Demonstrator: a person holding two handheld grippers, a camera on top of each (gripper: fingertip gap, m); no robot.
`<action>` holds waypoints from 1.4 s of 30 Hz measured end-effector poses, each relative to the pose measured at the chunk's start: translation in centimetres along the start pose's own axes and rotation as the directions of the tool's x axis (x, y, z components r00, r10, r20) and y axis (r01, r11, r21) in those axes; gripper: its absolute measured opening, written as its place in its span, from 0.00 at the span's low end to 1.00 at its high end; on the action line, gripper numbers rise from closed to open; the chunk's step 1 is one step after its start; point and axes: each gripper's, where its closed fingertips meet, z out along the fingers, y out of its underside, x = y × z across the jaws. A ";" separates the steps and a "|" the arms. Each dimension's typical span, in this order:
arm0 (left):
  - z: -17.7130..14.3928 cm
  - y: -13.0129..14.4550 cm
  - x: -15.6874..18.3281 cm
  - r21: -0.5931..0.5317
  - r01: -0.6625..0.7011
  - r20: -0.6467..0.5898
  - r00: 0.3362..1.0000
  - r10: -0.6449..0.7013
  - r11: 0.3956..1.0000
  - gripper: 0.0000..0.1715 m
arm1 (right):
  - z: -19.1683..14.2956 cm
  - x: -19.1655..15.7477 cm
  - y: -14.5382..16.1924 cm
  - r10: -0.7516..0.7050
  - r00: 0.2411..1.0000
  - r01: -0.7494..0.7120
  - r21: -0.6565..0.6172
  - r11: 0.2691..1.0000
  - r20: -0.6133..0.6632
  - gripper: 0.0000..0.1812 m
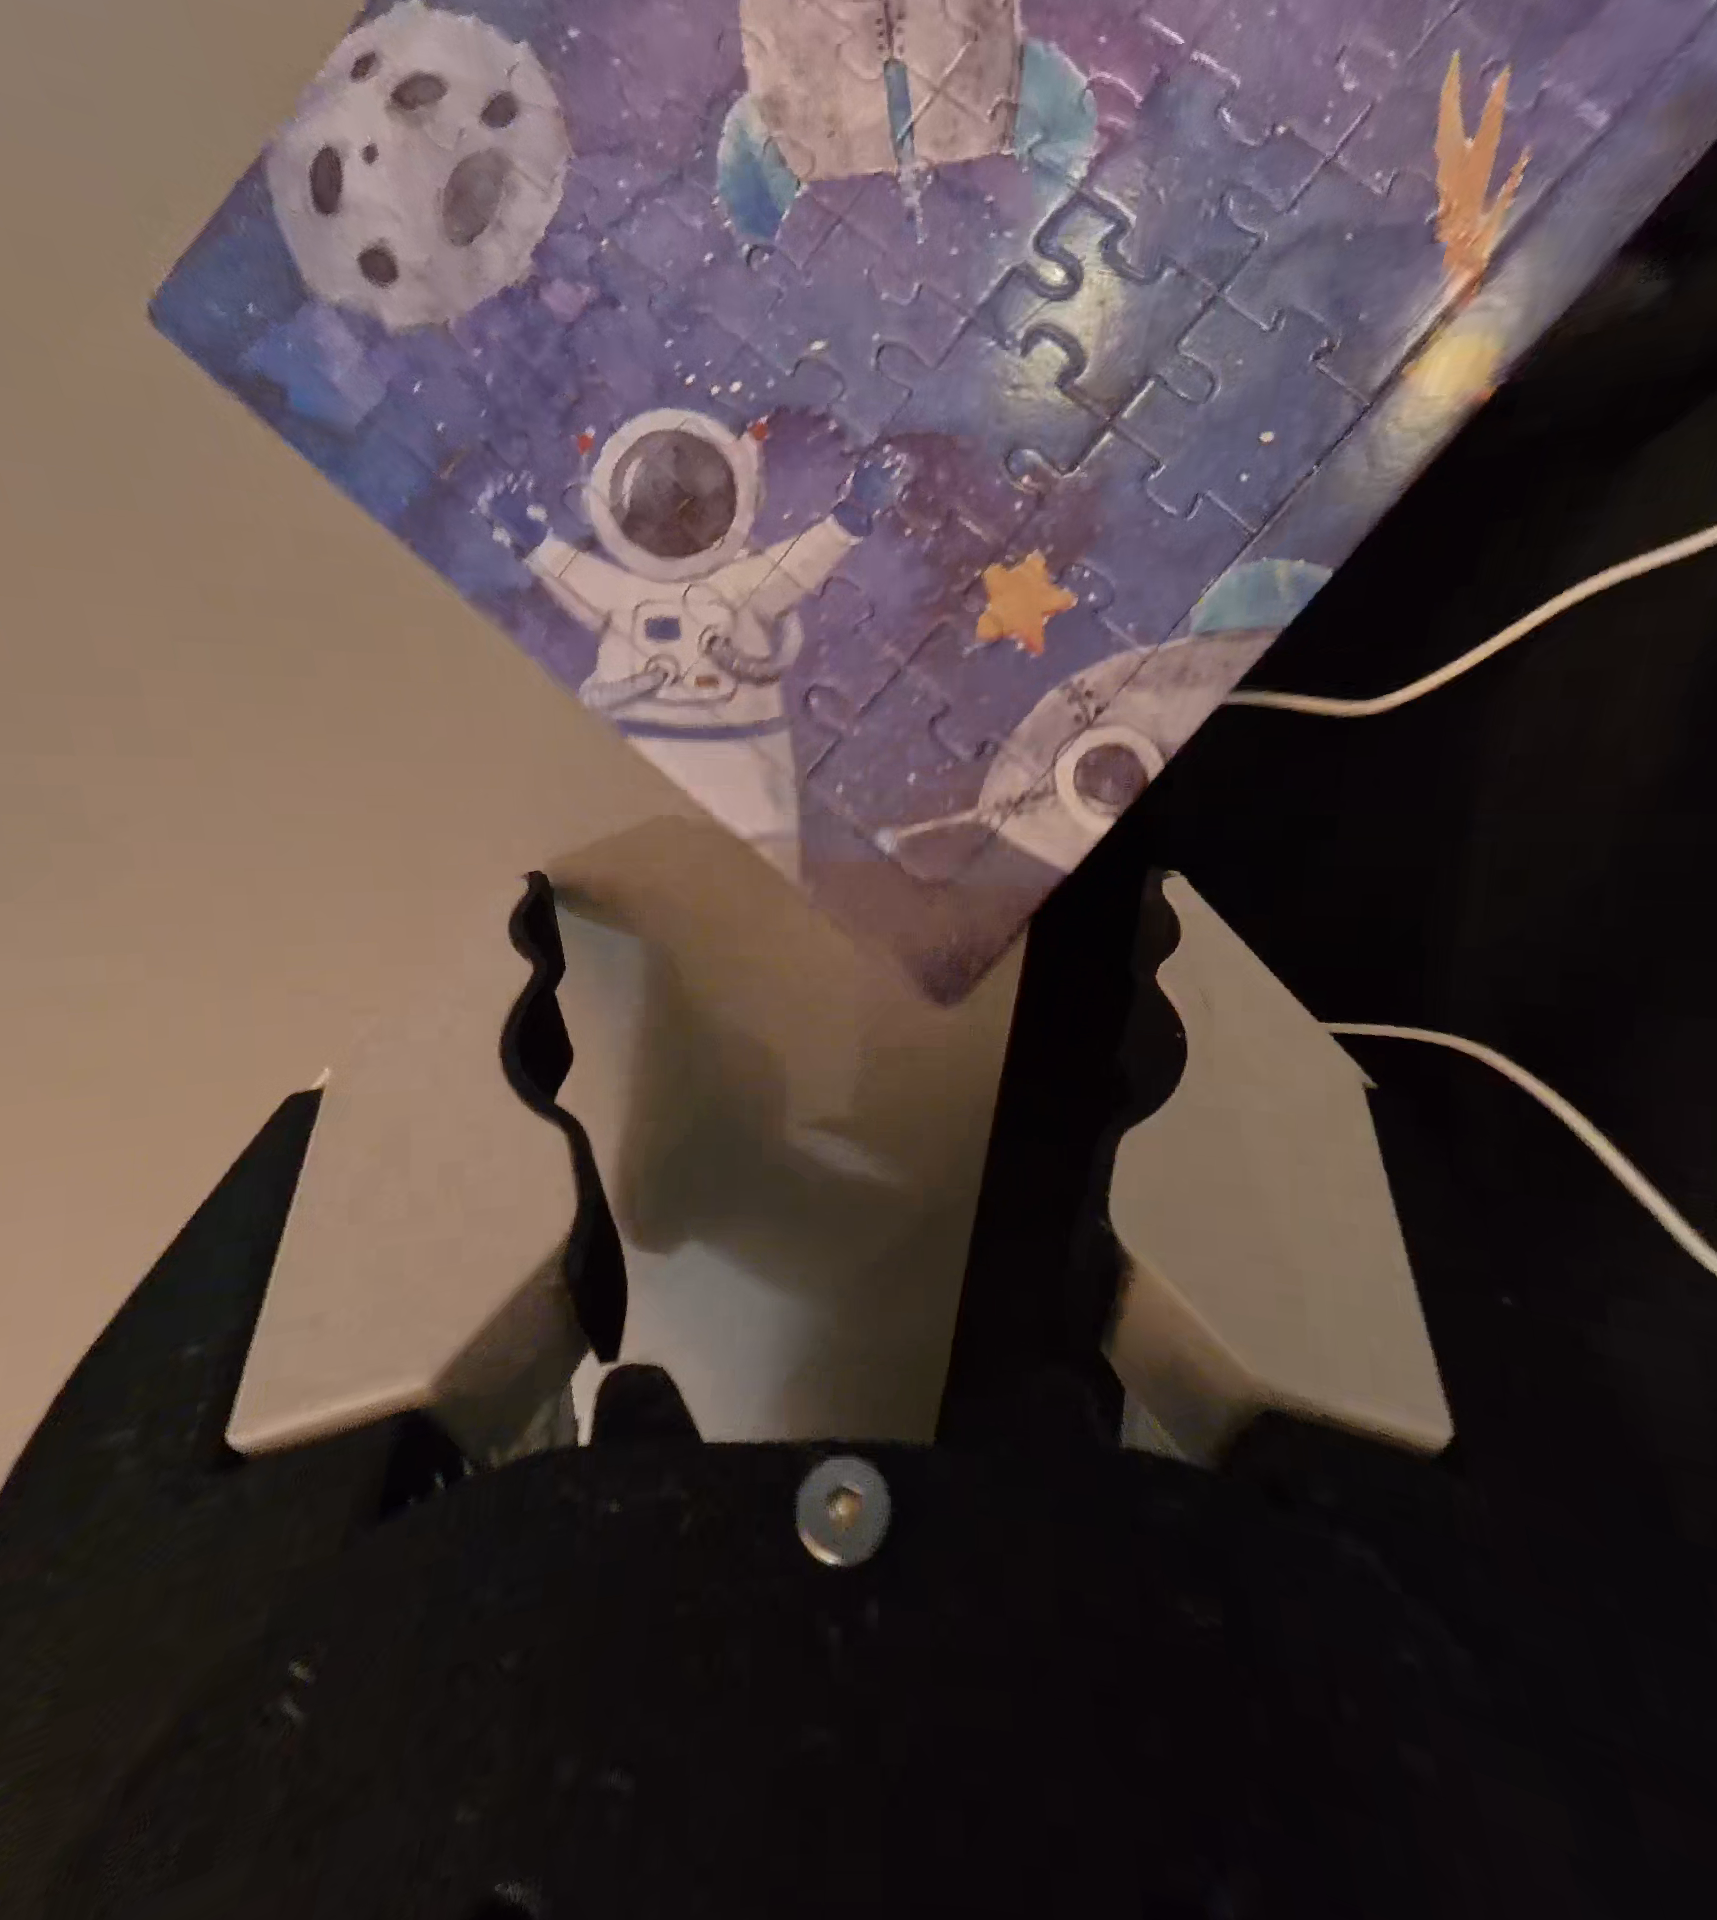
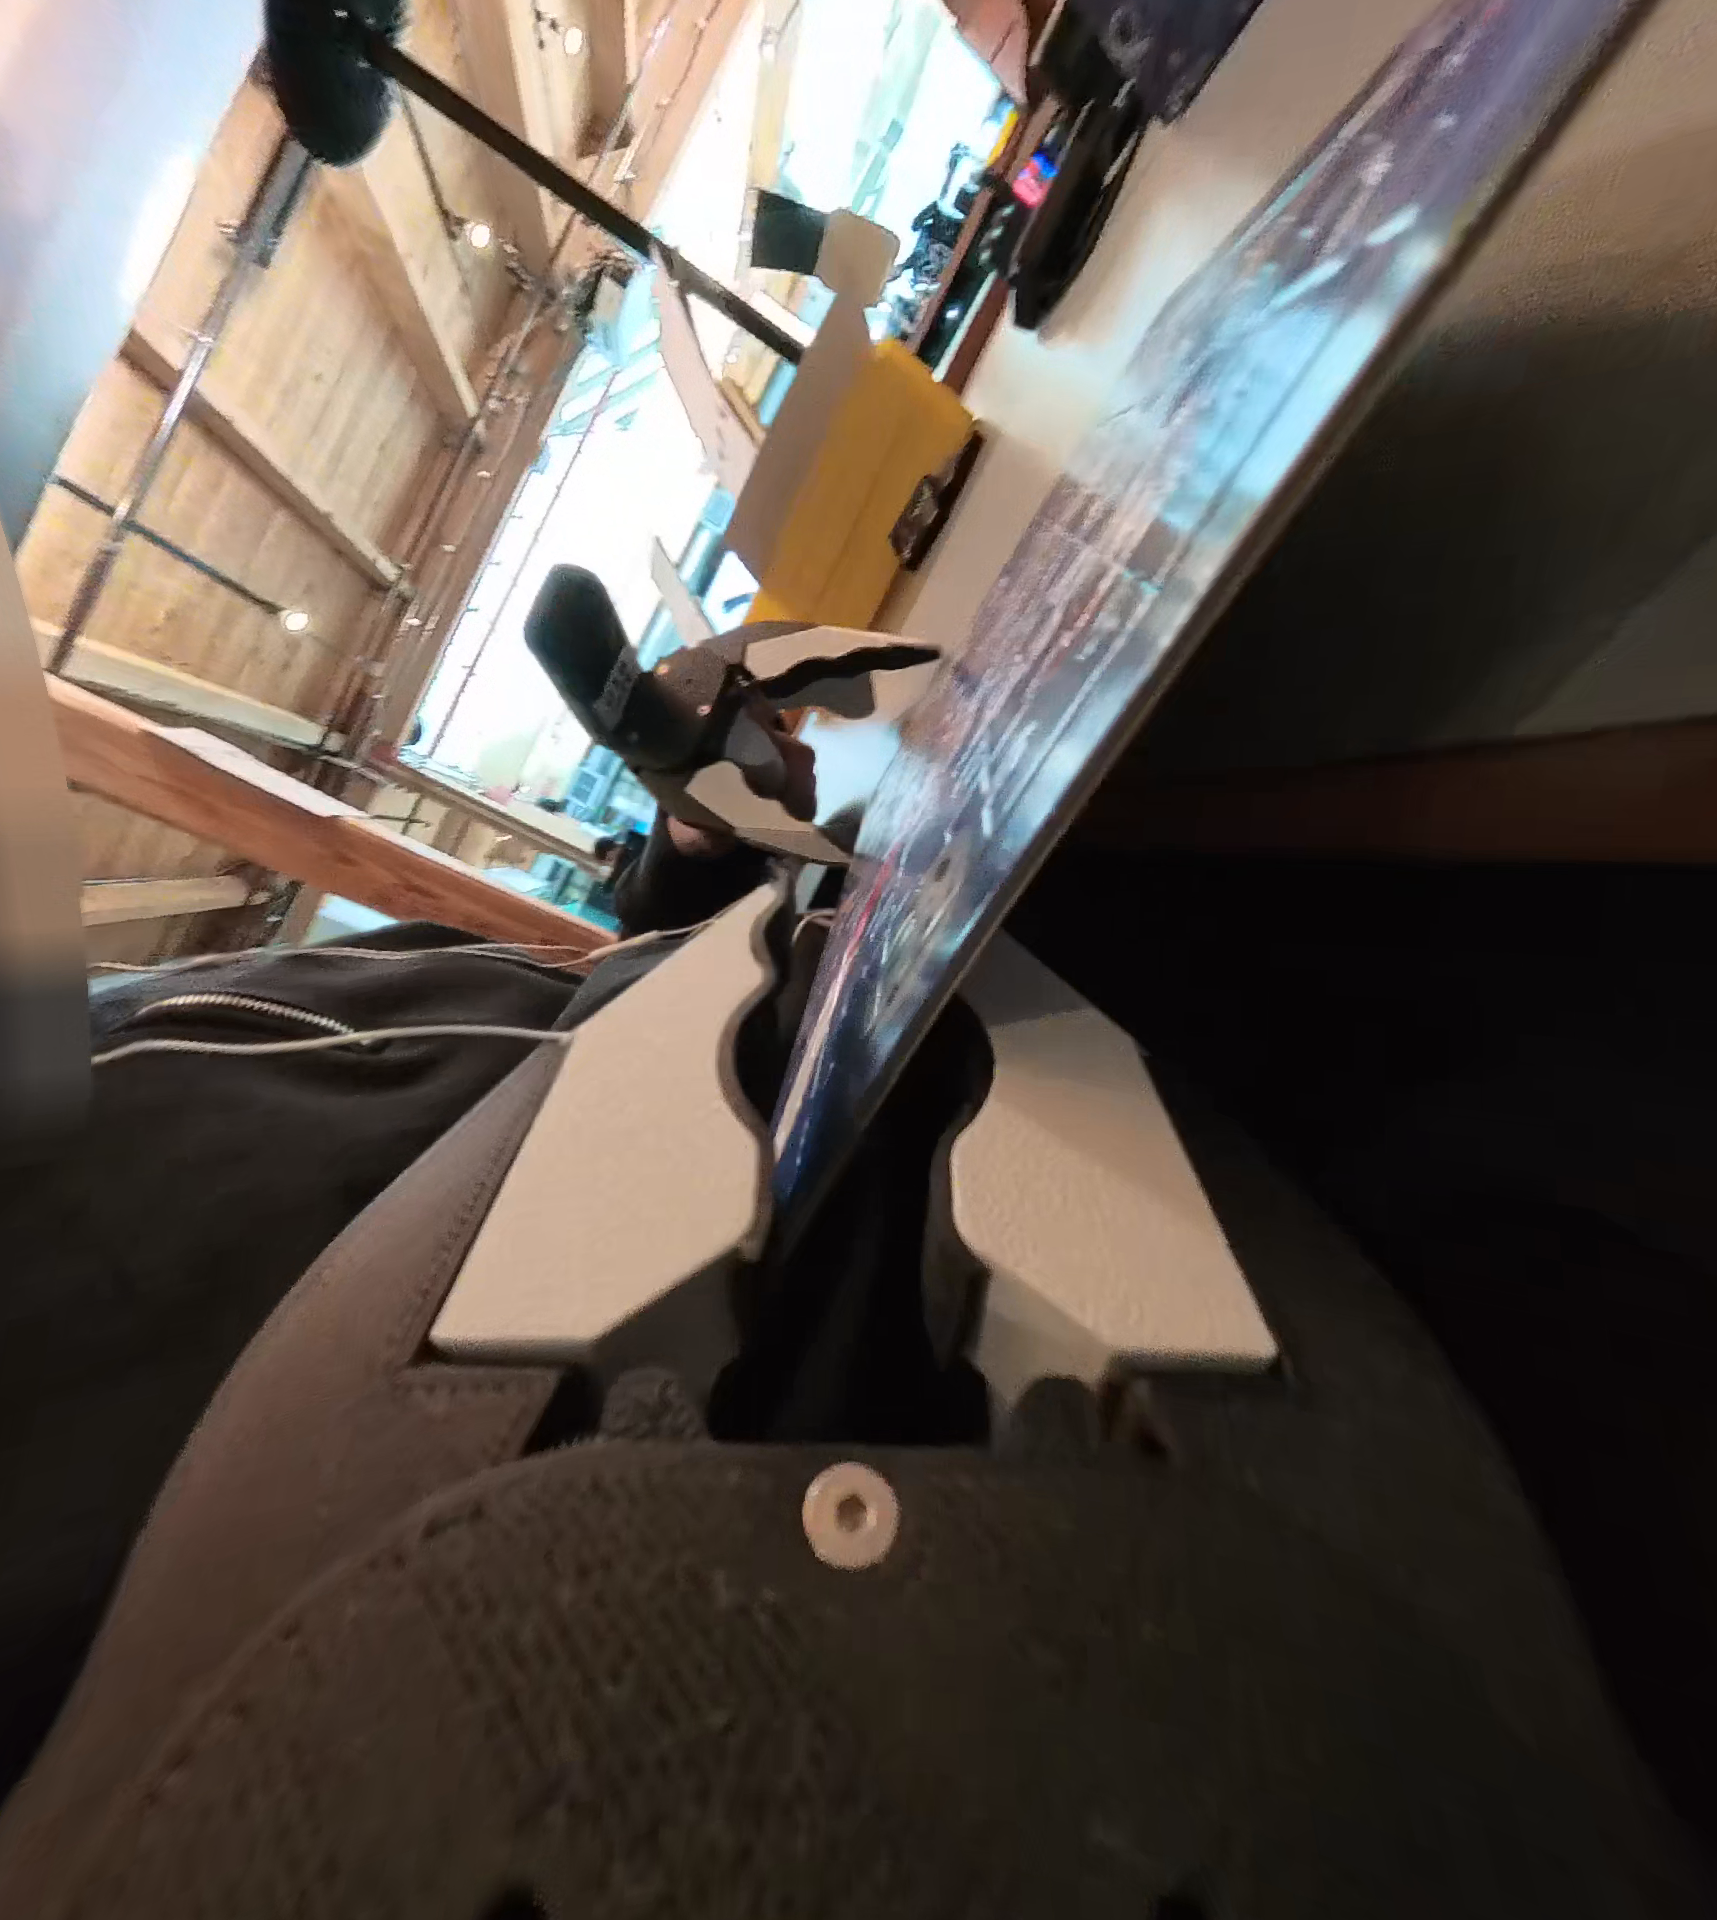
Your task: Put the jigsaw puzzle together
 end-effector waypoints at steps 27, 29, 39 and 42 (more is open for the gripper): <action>-1.5 -6.0 -2.9 0.205 0.234 -0.161 0.966 -0.203 0.950 0.53 | -20.4 -5.1 -54.4 -0.324 0.811 0.420 0.099 0.902 -0.486 0.01; -1.0 -7.3 -3.8 0.223 0.258 -0.168 0.960 -0.223 0.940 0.53 | -20.7 -2.6 -57.1 -0.333 0.790 0.415 0.050 0.908 -0.515 0.01; 2.7 -10.4 -4.8 0.199 0.333 -0.273 0.922 -0.274 0.922 0.53 | -16.7 10.2 -59.5 -0.237 0.851 0.161 -0.196 0.967 -0.468 0.00; 3.7 -10.7 -4.5 0.152 0.357 -0.333 0.896 -0.292 0.922 0.53 | -15.3 13.1 -59.3 -0.254 0.858 0.148 -0.259 0.955 -0.447 0.01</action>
